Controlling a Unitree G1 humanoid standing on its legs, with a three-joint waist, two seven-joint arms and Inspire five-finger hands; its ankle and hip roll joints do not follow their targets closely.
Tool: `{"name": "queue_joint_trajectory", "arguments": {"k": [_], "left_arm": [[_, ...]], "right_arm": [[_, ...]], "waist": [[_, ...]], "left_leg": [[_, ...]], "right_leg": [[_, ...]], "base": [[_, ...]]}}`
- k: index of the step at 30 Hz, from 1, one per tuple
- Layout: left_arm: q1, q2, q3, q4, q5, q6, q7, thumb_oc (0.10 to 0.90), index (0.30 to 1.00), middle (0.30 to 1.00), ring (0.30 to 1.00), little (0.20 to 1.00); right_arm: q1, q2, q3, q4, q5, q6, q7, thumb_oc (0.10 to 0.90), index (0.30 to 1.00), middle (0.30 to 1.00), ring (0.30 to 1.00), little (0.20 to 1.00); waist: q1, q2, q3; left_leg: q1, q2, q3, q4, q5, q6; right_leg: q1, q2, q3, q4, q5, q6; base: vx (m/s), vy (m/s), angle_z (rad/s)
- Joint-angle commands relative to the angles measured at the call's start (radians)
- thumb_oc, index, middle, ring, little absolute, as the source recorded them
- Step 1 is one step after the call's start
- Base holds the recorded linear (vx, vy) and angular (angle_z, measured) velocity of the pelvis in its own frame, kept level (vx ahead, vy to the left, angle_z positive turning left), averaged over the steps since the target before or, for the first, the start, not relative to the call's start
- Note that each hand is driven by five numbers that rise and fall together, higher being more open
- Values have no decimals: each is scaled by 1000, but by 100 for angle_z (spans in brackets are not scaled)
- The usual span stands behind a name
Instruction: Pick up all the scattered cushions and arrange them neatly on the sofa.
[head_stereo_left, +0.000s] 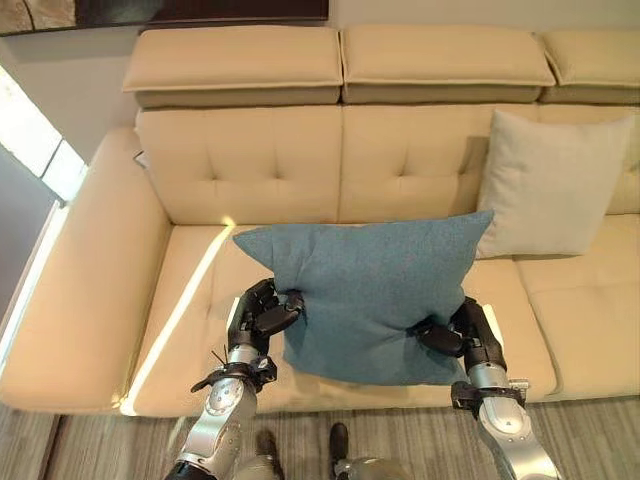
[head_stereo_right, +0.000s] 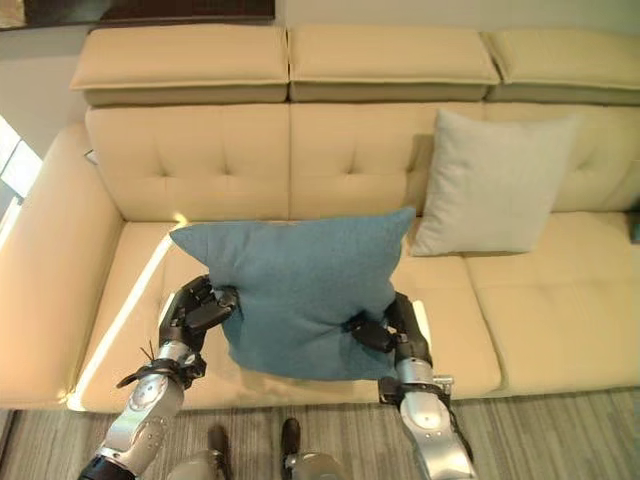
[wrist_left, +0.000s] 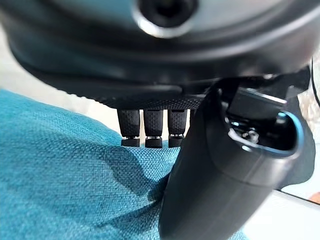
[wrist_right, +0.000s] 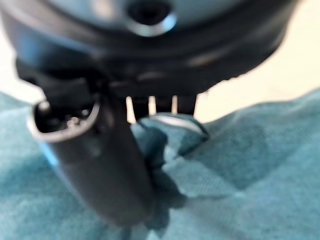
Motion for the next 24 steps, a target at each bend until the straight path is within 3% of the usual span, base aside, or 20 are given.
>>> {"name": "queue_joint_trajectory", "arguments": {"k": [1,4,6,8,13,24], "left_arm": [[-109,-15,-70,-153,40,-93,-79,400,300,300,300,300],[-107,-4,-55,-157,47,-94,-82,400,300,300,300,300],[-114,12,-30,-157,56,-101,-69,400,300,300,300,300],[-117,12,-27,-157,59,-104,-72,400,300,300,300,300],[-113,8,-22,-160,61,-104,-90,400,300,300,300,300],[-67,3,-18,-159,94,-92,-100,400,300,300,300,300]], "right_arm": [[-120,44,6,-167,-2,-142,-1,400,300,300,300,300],[-134,58,12,-165,-12,-136,3,400,300,300,300,300],[-154,77,21,-161,-17,-135,6,400,300,300,300,300],[-156,80,19,-161,-19,-136,7,400,300,300,300,300],[-163,86,15,-147,-27,-137,7,400,300,300,300,300],[-146,56,11,-126,-68,-126,9,400,300,300,300,300]], "waist": [[8,14,-83],[18,19,-94],[25,28,-96],[24,28,-96],[26,23,-107],[31,27,-156]], "left_leg": [[71,-64,14,33,21,33],[129,-82,51,-21,21,58],[192,-96,81,-96,30,85],[204,-99,81,-108,30,86],[220,-118,70,-129,34,83],[258,-108,60,-161,35,59]], "right_leg": [[4,-101,27,127,-86,141],[-12,-131,39,181,-79,165],[-65,-146,54,272,-42,200],[-72,-143,58,267,-36,202],[-60,-143,51,102,-8,200],[54,-116,24,-41,14,190]], "base": [[66,269,-13],[82,268,-36],[0,191,-34],[-8,58,-22],[12,-29,-1],[76,-87,4]]}}
